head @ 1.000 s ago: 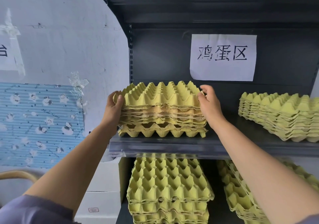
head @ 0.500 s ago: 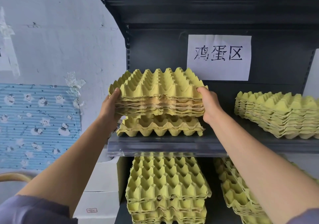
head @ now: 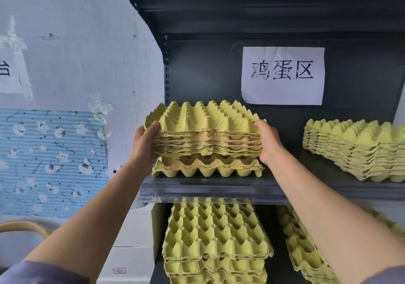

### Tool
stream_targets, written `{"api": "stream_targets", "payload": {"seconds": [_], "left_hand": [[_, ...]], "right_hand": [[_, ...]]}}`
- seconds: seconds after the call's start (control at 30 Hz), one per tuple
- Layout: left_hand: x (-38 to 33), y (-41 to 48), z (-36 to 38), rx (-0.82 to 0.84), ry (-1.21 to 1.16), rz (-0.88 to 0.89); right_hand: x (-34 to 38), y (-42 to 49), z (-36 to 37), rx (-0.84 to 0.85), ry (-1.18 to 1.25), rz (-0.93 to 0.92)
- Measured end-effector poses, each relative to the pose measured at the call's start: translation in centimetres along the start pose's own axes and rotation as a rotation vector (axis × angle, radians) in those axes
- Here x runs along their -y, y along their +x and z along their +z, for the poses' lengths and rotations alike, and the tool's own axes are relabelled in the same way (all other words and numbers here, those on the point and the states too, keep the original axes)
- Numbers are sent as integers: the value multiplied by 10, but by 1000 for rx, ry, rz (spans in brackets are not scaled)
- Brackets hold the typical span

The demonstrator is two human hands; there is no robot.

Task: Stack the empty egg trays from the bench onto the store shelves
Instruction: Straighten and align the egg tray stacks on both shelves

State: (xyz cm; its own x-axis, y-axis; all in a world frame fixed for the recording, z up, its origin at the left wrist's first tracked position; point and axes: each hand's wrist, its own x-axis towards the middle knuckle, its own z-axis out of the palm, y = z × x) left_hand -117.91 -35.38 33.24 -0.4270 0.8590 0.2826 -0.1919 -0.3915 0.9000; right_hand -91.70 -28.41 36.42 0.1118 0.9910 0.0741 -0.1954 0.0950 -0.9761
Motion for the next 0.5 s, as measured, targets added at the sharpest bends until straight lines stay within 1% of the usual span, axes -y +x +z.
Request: {"api": "stream_targets", "payload": {"seconds": [0.07,0.13,0.17,0.2,0.4,0.5], "left_hand": [[1,-1,0,75,-35,-16],[-2,-3,-2,200,-99,-71],[-4,-4,-4,236,-126,-99],[-6,-4,-6,246,-132,-122],[-17,-26,-7,158,-134,-310],[-26,-38,-1,155,-144,-308]], "right_hand": [[2,6,-4,-18,12,-7],[4,9,-9,-23,31,-12],[4,10,-11,-21,41,-17],[3,11,-12,-18,47,-19],[0,6,-10,27,36,-9],[7,7,-7,54,41,-36]]}}
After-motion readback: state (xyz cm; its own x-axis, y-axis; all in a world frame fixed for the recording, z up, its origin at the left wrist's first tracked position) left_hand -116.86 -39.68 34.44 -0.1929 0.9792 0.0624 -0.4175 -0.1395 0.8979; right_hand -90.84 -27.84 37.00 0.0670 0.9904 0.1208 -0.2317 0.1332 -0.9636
